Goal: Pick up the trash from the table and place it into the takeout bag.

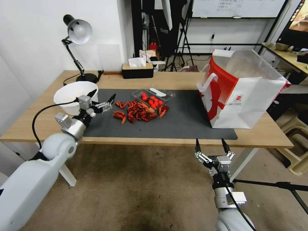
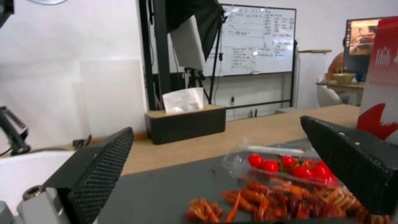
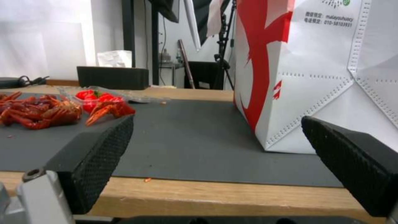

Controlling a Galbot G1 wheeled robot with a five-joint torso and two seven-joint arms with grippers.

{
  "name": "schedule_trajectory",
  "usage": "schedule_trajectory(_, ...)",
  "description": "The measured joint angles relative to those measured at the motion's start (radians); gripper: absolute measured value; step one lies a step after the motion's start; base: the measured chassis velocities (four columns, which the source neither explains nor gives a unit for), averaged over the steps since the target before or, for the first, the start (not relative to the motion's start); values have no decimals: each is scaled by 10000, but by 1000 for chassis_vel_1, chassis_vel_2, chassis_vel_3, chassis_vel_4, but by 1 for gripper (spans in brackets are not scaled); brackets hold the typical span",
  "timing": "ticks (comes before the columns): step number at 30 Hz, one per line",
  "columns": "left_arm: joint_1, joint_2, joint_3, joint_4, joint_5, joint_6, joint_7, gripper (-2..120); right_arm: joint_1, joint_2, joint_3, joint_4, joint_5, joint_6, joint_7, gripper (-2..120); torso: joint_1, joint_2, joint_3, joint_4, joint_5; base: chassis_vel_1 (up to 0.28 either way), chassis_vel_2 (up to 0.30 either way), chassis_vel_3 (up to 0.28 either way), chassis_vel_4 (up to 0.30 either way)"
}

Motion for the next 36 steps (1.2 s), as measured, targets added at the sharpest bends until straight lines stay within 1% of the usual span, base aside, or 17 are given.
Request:
schedule_trajectory(5,720,-247,-493,-217,295,-25,-56,100,-2,15,-21,27,-23,-38,-6,100,0,0,0,2,0,0,0,0,0)
schedule_trajectory(9,1024,-408,-690,-326,494,-27,-104,100,-6,18,-21,34,-33,-44,-6,100,0,0,0,1,3,0,0,0,0)
schedule_trajectory(10,1210,-567,-830,-425,616,12,-142,100,-13,23,-19,36,-43,-46,-6,100,0,0,0,1,1,0,0,0,0)
schedule_trajectory(15,1508,-840,-1088,-646,789,72,-185,100,-39,41,-1,73,-55,-50,-5,100,1,0,0,0,2,0,0,0,0)
schedule_trajectory(18,1780,-1119,-1325,-927,1127,116,-259,100,-83,43,31,80,-64,-52,-2,100,0,0,0,-1,3,0,0,0,0)
schedule_trajectory(22,1953,-1292,-1453,-1104,1363,183,-335,100,-98,43,39,92,-67,-52,-1,100,0,0,0,0,2,0,0,0,0)
schedule_trajectory(26,2477,-1759,-1782,-1535,1830,214,-495,100,-107,53,54,112,-70,-64,0,100,2,-1,0,0,2,0,0,0,0)
schedule_trajectory(27,2477,-1759,-1782,-1535,1830,214,-495,100,-107,53,54,112,-70,-64,0,100,2,-1,0,0,2,0,0,0,0)
schedule_trajectory(36,3437,-2508,-2189,-2085,2574,-31,-702,100,-125,99,52,125,-104,-67,4,100,1,-1,0,0,1,0,0,0,0)
